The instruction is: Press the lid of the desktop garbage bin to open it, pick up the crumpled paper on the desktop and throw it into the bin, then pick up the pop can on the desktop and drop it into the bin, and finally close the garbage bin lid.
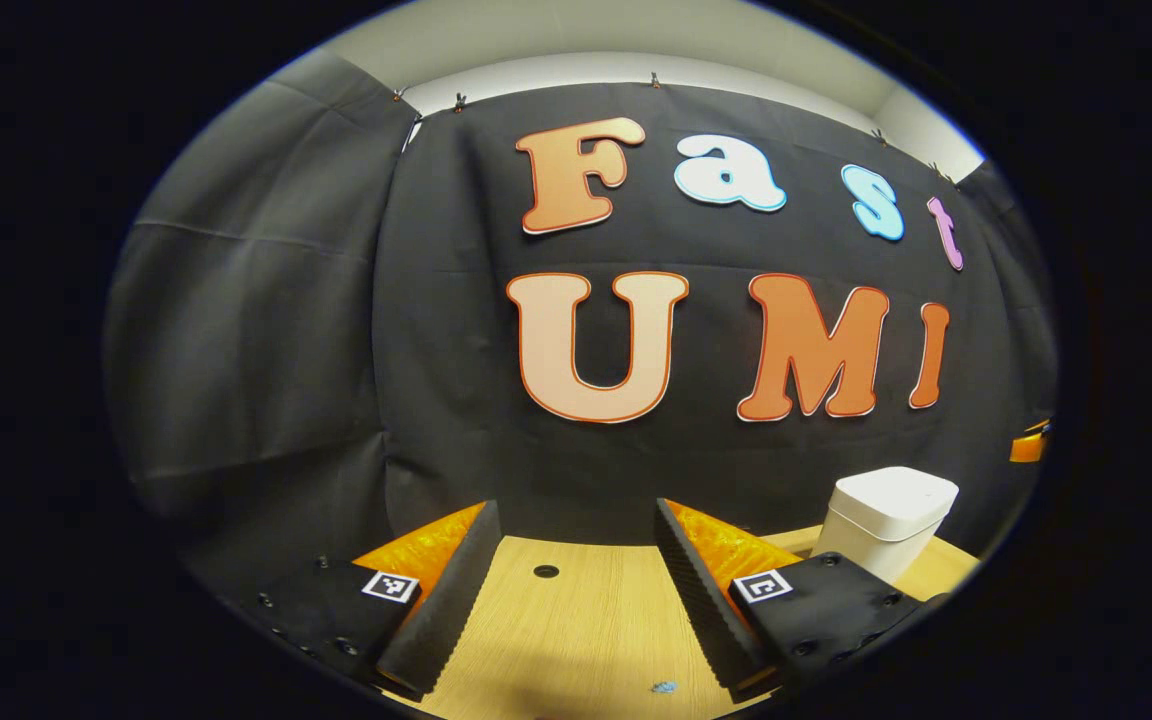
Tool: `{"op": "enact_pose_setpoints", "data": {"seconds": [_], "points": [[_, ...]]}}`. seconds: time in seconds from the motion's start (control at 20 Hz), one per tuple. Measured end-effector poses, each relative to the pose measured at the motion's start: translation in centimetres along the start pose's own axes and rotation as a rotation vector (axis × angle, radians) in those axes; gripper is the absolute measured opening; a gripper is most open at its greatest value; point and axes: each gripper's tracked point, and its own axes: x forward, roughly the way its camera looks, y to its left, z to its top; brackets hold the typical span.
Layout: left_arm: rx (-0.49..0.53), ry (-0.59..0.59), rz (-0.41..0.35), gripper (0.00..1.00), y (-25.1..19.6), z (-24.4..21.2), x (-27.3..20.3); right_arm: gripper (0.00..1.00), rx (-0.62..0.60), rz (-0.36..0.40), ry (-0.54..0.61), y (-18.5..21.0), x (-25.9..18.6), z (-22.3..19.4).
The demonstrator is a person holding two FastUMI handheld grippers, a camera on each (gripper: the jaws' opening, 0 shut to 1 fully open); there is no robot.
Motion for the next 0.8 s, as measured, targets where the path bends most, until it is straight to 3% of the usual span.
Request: {"op": "enact_pose_setpoints", "data": {"seconds": [0.05, 0.15, 0.25, 0.3, 0.5, 0.6, 0.8], "points": [[-0.001, 0.002, 0.0, 0.98, 0.0, -0.2, 0.1, 0.67, -0.002, 0.004, 0.009, 0.2, 0.0, -0.1], [-0.002, 0.005, 0.003, 0.98, 0.1, -0.4, 0.2, 0.61, -0.007, 0.013, 0.012, 0.7, 0.0, -0.1], [-0.004, 0.0, -0.001, 0.99, 0.1, -0.2, 0.3, 0.47, -0.028, 0.0, 0.008, 0.6, 0.0, 0.0], [-0.002, 0.0, -0.003, 0.98, 0.0, -0.2, 0.4, 0.34, -0.04, -0.009, 0.01, 0.4, 0.2, 0.1], [0.003, 0.005, -0.002, 0.98, 0.0, -0.6, 0.6, 0.08, -0.026, -0.007, 0.04, 0.3, 0.6, -0.2], [0.004, 0.013, 0.004, 0.98, 0.2, -1.0, 0.7, 0.01, -0.016, 0.009, 0.067, 0.4, 1.2, -0.6], [0.001, 0.025, 0.01, 0.99, 0.6, -1.8, 0.8, 0.01, 0.0, 0.04, 0.134, 0.7, 2.5, -0.7]]}}
